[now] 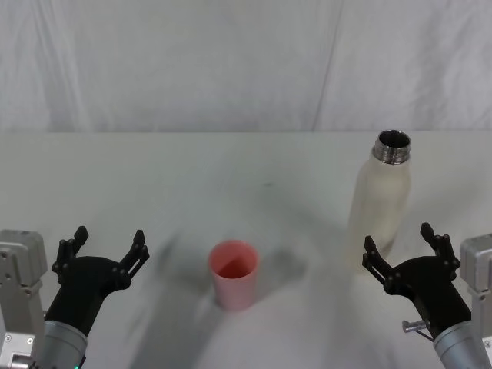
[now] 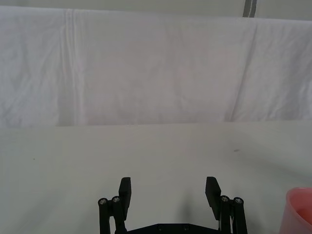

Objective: Grasp the thermos with one hand and pour water into the cup lid.

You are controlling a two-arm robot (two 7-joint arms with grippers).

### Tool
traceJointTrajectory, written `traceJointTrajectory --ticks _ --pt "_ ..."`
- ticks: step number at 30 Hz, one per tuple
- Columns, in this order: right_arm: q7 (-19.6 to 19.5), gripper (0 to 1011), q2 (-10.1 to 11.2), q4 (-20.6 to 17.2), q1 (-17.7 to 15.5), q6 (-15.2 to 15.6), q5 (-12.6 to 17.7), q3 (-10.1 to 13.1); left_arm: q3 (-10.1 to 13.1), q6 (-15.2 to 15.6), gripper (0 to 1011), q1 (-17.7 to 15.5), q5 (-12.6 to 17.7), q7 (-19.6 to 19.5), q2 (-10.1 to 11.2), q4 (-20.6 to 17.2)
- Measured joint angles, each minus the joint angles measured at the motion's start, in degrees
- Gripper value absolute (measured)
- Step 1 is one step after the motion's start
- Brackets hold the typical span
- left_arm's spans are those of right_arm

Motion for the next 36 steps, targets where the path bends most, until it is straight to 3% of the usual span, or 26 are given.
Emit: traceJointTrajectory --ticks 30,36 --pt "0.00 1000 0.00 0.00 0.00 0.00 0.00 0.00 0.00 0.00 1001 0.00 0.00 0.00 0.00 0.00" --pt "1.29 1000 -0.85 0.14 -0.10 0.39 -0.22 0.71 0.00 0.00 1001 0.00 0.00 0.00 0.00 0.00"
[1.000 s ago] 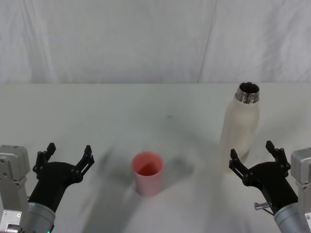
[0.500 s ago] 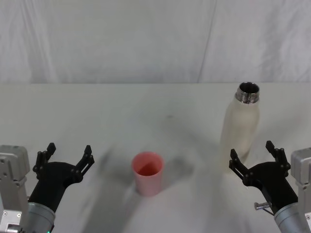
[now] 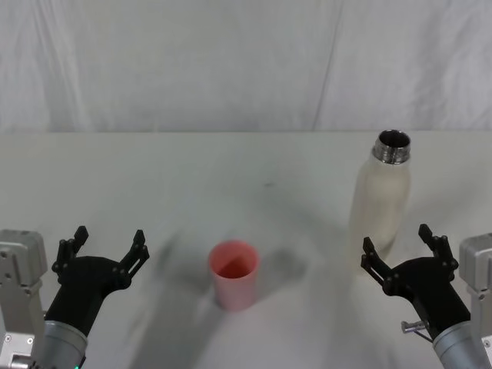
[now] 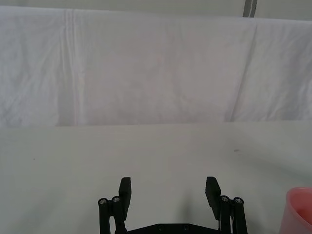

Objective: Grasp the thermos with one hand and pour water into the cup lid.

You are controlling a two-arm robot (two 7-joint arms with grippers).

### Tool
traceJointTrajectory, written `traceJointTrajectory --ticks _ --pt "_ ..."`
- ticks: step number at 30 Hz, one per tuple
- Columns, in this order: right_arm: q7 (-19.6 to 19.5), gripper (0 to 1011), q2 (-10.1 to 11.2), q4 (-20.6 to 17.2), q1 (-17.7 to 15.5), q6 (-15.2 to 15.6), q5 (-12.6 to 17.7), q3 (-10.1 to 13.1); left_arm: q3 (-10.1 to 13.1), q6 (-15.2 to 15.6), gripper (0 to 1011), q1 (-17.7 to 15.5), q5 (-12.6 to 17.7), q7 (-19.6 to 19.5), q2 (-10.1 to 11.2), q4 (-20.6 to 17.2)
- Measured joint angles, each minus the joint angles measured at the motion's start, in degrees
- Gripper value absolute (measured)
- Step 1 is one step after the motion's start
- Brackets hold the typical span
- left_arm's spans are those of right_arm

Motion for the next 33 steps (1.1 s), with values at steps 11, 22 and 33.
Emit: traceJointTrajectory --ticks 11,22,33 --pt "4.93 1000 -0.98 0.29 0.08 2.15 3.26 2.42 0.00 0.00 1001 0.00 0.00 0.00 0.00 0.00" --pt "8.20 1000 -1.78 1.58 1.34 3.20 5.72 4.00 0.00 0.00 1001 0.00 0.00 0.00 0.00 0.00" --pt "9.84 1000 -1.49 3.69 3.48 3.39 6.62 4.28 0.00 0.00 1001 0.00 0.00 0.00 0.00 0.00"
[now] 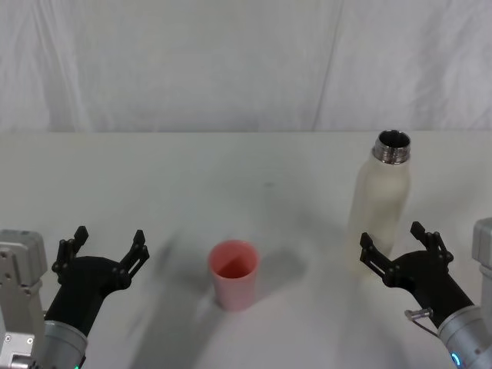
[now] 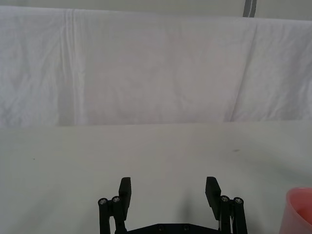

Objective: Grasp the thermos with one hand and pour water into the cup lid.

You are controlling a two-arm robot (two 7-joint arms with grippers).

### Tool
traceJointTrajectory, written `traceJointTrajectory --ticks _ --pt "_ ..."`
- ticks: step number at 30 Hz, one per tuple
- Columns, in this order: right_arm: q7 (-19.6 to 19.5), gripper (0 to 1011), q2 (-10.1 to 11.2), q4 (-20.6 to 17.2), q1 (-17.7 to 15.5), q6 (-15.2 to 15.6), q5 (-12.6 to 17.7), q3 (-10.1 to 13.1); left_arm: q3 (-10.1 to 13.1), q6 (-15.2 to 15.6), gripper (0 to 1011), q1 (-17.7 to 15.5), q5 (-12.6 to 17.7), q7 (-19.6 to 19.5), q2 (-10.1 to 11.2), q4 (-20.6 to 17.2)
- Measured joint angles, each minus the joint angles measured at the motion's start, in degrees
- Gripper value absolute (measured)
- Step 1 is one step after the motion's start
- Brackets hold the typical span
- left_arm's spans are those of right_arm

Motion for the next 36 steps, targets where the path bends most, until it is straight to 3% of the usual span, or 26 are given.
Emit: traceJointTrajectory --ticks 36 --pt "1.32 1000 -0.36 8.98 7.81 0.01 0.07 -1.79 0.00 0.00 1001 0.00 0.00 0.00 0.00 0.00"
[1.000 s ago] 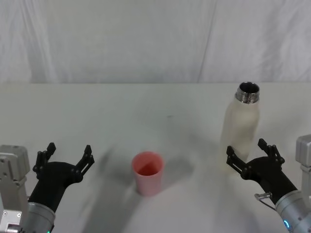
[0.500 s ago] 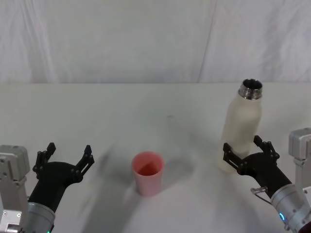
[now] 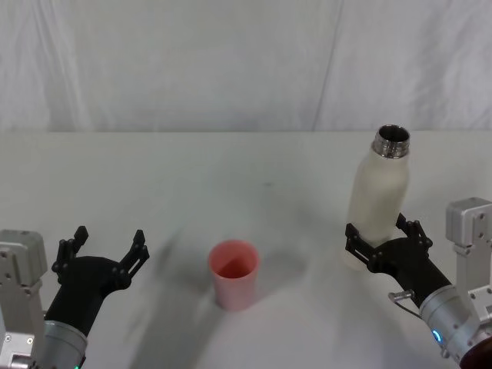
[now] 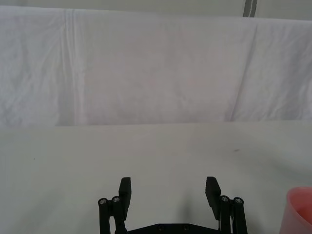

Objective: Grasp the thermos with one hand and pour water into the cup lid.

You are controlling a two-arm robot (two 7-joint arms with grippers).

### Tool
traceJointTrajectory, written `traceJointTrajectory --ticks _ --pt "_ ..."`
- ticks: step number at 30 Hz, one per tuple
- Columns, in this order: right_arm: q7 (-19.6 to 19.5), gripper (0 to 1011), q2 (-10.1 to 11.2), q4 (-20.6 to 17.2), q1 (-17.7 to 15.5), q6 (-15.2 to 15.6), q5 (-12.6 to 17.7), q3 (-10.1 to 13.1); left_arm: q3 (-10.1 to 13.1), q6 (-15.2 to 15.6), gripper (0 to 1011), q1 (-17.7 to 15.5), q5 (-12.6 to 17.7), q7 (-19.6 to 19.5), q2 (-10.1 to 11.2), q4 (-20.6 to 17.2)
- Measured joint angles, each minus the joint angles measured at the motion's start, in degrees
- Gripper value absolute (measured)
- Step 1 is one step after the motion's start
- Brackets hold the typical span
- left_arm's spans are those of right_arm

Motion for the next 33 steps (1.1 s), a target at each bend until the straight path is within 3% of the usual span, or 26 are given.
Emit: traceJointTrajectory --ticks 24,33 --pt "0.05 1000 -0.77 1.90 1.84 -0.91 0.36 -0.58 0.00 0.00 1001 0.00 0.00 0.00 0.00 0.00" --pt "0.05 950 -0.73 1.78 1.76 -0.87 0.34 -0.54 0.00 0.00 1001 0.00 0.00 0.00 0.00 0.00"
